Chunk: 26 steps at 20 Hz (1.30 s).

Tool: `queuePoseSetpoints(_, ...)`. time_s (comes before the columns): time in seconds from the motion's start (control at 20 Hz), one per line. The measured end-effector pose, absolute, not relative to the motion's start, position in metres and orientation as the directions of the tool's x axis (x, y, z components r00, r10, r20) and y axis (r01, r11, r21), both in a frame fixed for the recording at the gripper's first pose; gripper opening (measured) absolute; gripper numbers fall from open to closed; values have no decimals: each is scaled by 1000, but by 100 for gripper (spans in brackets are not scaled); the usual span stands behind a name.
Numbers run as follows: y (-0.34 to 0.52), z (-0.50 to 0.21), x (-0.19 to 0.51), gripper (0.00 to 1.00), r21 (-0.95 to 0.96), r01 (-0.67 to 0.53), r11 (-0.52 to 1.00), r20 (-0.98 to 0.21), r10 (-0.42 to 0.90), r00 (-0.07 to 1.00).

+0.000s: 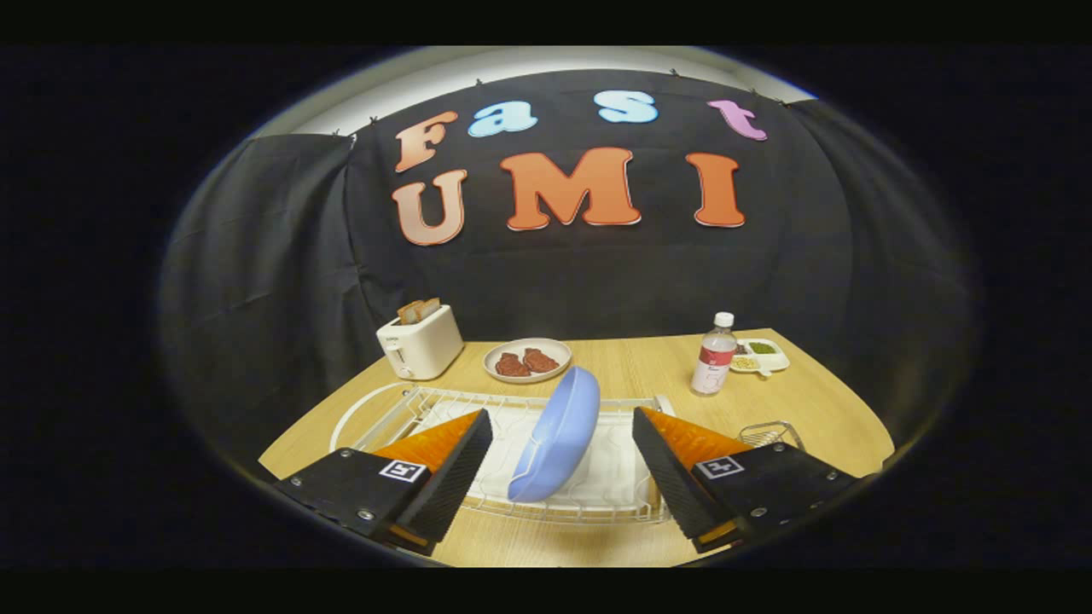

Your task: Take the plate from the dish rack, then take the spoon from the basket and place it into the plate.

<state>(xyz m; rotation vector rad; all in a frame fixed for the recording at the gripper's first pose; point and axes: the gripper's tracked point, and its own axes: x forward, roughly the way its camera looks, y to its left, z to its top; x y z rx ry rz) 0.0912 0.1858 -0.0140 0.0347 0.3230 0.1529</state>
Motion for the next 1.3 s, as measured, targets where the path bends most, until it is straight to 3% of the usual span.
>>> queuePoseSetpoints(0.3, 192, -54, 121, 96, 80, -91, 993, -433, 117, 894)
queuePoseSetpoints(0.5, 198, -69, 129, 76, 81, -73, 994, -477, 103, 873)
queuePoseSetpoints(0.7, 206, -73, 129, 48, 92, -64, 994, -490, 101, 866)
queuePoseSetpoints(1.0, 195, -74, 130, 35, 32, 19, 999, -514, 0, 858)
queuePoseSetpoints(1.3, 193, -51, 136, 30, -5, 71, 997, -469, -65, 881)
